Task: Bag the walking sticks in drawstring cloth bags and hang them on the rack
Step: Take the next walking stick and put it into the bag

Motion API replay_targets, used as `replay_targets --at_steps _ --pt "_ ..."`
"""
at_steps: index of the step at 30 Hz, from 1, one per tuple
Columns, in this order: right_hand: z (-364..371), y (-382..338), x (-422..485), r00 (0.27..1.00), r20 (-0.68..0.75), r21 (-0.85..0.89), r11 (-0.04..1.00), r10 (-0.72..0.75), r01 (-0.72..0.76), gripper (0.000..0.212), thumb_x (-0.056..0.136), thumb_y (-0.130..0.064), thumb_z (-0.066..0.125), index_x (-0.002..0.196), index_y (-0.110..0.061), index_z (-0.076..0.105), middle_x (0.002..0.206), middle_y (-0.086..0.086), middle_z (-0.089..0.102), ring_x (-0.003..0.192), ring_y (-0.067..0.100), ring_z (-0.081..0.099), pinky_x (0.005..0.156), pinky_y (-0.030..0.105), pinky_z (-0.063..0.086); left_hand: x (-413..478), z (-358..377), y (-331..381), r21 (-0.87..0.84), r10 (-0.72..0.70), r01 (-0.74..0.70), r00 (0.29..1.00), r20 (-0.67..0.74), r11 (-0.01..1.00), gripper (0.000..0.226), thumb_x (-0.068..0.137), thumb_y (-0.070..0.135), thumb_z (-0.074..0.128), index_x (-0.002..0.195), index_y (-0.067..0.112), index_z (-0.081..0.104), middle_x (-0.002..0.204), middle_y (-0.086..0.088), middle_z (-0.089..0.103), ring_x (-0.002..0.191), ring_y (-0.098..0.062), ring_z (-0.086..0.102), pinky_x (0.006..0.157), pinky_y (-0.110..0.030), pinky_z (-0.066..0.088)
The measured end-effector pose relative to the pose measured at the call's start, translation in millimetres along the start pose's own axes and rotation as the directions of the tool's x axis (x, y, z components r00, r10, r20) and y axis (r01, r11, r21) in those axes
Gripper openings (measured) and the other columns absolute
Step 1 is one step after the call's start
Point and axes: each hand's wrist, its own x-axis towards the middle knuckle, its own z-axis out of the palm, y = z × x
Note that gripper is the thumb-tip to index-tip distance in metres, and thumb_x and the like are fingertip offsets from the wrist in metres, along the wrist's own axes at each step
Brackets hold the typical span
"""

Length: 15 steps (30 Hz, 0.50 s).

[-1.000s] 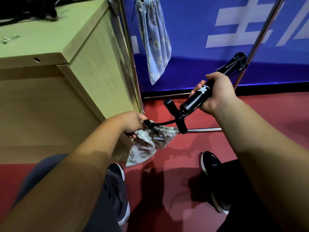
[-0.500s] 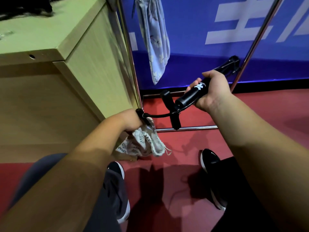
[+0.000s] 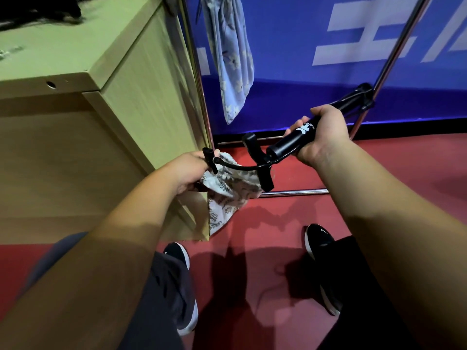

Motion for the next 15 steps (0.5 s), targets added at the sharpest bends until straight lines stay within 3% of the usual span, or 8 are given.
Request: replay_targets --at_steps 4,6,10,15 --pt "0 -4 2 0.997 -0.062 -0.013 0.999 -0.046 0.045 0.015 0.096 -0.023 0.056 0.084 -0.015 0.051 0.067 -0.004 0.053 0.051 0.014 0.053 0.074 0.033 0.054 0 -4 1 -0.029 -0.043 0.043 0.999 0.023 0.999 0.012 0.107 0.025 0.065 0.097 0.023 0.073 0.060 0.003 0.071 0.043 -0.007 0.062 0.040 -0.018 0.046" --pt "-2 -6 5 0.995 -0.083 -0.037 0.998 -0.056 0.053 0.014 0.095 -0.024 0.057 0.085 -0.015 0.053 0.067 -0.004 0.054 0.051 0.014 0.055 0.074 0.033 0.055 2 -5 -1 -0.017 -0.068 0.069 0.997 0.031 0.997 0.015 0.104 0.014 0.066 0.097 0.024 0.076 0.067 0.002 0.074 0.050 -0.010 0.066 0.047 -0.020 0.051" --pt "-5 -6 11 0.986 -0.136 -0.160 0.984 -0.094 0.072 0.011 0.095 -0.026 0.058 0.091 -0.015 0.057 0.074 -0.004 0.057 0.057 0.015 0.058 0.075 0.035 0.056 1 -7 0 -0.044 -0.073 0.074 0.997 0.038 0.996 0.022 0.101 0.043 0.070 0.120 0.032 0.074 0.100 -0.001 0.082 0.091 -0.022 0.075 0.086 -0.037 0.056" --pt "1 -1 13 0.984 -0.078 -0.203 0.969 -0.159 0.140 0.016 0.094 -0.024 0.060 0.080 -0.017 0.055 0.065 -0.005 0.055 0.055 0.015 0.056 0.069 0.035 0.052 -6 3 4 0.028 -0.002 0.001 1.000 0.012 1.000 0.023 0.097 0.052 0.072 0.107 0.031 0.076 0.110 -0.005 0.080 0.104 -0.024 0.075 0.098 -0.040 0.059"
